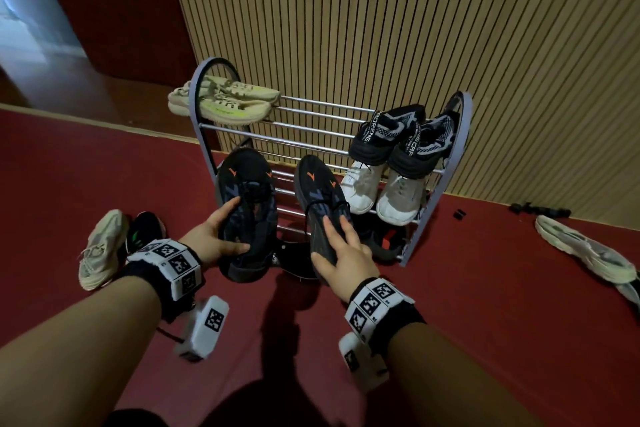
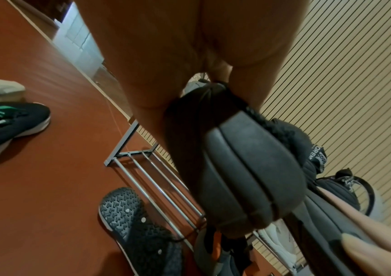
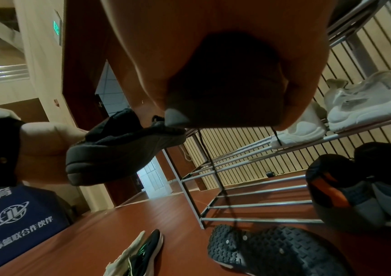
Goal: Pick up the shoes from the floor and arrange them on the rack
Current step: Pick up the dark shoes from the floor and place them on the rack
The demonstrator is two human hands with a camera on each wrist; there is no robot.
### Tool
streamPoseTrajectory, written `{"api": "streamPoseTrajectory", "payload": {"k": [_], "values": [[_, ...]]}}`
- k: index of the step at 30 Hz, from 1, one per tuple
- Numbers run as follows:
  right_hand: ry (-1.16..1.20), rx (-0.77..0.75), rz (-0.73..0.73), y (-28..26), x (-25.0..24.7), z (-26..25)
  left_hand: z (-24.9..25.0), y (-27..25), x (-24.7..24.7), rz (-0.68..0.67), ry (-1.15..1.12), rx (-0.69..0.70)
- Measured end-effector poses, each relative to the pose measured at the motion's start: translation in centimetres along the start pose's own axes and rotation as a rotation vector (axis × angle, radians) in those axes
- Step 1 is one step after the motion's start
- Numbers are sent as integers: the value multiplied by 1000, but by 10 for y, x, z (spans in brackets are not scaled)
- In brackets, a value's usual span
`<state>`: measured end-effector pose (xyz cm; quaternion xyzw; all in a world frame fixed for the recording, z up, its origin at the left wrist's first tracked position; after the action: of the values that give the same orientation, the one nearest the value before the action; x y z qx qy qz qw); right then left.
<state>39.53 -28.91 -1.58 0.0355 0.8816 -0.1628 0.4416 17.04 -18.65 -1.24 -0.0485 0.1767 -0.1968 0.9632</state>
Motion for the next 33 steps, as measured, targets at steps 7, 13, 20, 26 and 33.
{"api": "streamPoseTrajectory", "payload": {"k": [7, 13, 20, 26, 33], "values": [[-18, 8, 4, 20, 7, -9, -9, 20, -6, -31, -4, -17], [-14, 105, 16, 47, 25, -21, -43, 63, -28, -99, -50, -45], [-100, 256, 9, 102, 47, -52, -64, 143, -55, -227, -38, 7], [-66, 397, -18, 148, 69, -84, -78, 188, -83, -332, 1, -4], [-34, 479, -8, 191, 70, -117, -83, 208, -100, -394, 49, -23]]}}
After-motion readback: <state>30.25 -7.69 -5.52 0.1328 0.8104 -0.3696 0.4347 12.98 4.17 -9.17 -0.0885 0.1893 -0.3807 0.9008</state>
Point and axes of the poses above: each hand's wrist, its own y-axis towards the middle knuckle, its own x-axis out of the palm, z = x × y, the point moved 8 cm from there along y, towards the middle knuckle, and after that the axes turned 7 degrees about x, right-handed, at the moved point
